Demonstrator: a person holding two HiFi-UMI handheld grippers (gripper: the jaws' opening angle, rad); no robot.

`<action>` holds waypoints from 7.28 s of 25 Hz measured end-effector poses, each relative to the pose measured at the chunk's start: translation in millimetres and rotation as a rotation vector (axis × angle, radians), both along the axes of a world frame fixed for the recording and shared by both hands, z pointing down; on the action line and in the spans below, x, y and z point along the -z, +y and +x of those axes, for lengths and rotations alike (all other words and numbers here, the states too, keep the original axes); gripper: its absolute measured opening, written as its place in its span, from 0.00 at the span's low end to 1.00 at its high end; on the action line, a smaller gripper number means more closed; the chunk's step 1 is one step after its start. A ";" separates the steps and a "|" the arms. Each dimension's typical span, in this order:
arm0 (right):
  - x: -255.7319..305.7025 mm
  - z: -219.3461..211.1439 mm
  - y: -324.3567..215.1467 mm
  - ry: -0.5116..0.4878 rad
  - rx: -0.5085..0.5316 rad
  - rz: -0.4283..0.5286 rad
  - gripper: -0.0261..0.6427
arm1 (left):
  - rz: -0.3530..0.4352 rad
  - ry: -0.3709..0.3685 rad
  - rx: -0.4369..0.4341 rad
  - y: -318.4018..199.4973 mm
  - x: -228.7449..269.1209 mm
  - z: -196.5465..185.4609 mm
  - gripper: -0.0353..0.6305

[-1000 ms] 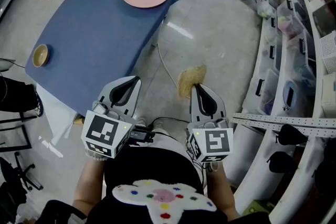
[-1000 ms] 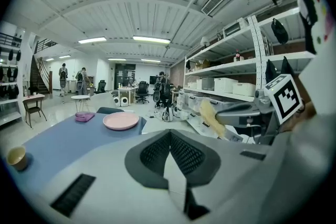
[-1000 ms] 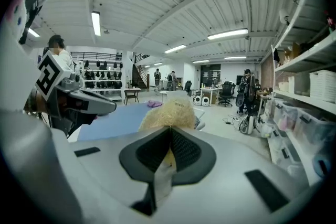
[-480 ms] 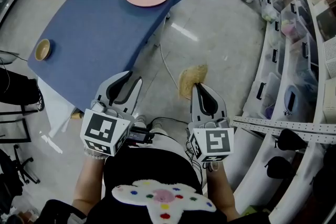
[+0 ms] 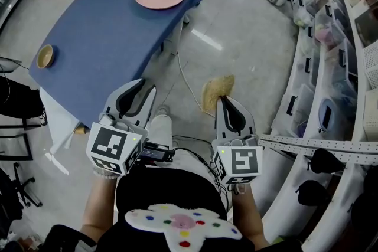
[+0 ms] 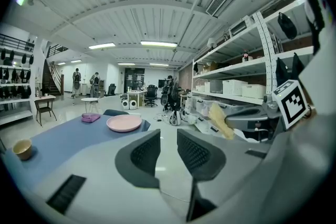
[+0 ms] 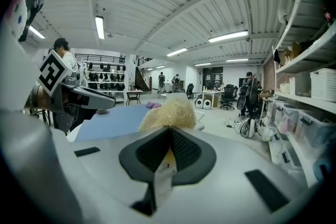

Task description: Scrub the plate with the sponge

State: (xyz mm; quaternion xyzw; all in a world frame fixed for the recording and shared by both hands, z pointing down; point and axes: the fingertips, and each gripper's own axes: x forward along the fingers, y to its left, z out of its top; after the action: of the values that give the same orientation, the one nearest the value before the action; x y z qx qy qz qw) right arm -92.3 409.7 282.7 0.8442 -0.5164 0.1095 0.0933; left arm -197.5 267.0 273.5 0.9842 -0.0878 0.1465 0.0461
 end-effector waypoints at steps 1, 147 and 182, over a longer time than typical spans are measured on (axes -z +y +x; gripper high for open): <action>-1.1 3.6 -0.6 0.001 -0.004 0.000 0.06 | 0.002 0.003 -0.001 -1.7 -0.1 3.4 0.20; -202.7 227.9 -557.1 0.153 0.767 -0.531 0.06 | -0.442 -0.146 0.752 -352.5 -200.9 198.5 0.18; -210.5 122.9 -484.9 0.246 1.278 -0.580 0.06 | -0.486 -0.119 0.744 -356.8 -204.9 197.8 0.18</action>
State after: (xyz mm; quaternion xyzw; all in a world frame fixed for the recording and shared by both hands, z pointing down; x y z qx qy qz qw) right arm 30.5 -75.2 493.2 0.3238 -0.8460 0.0706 0.4177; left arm 0.3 -89.9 478.4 0.8361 -0.4015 0.1926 0.3205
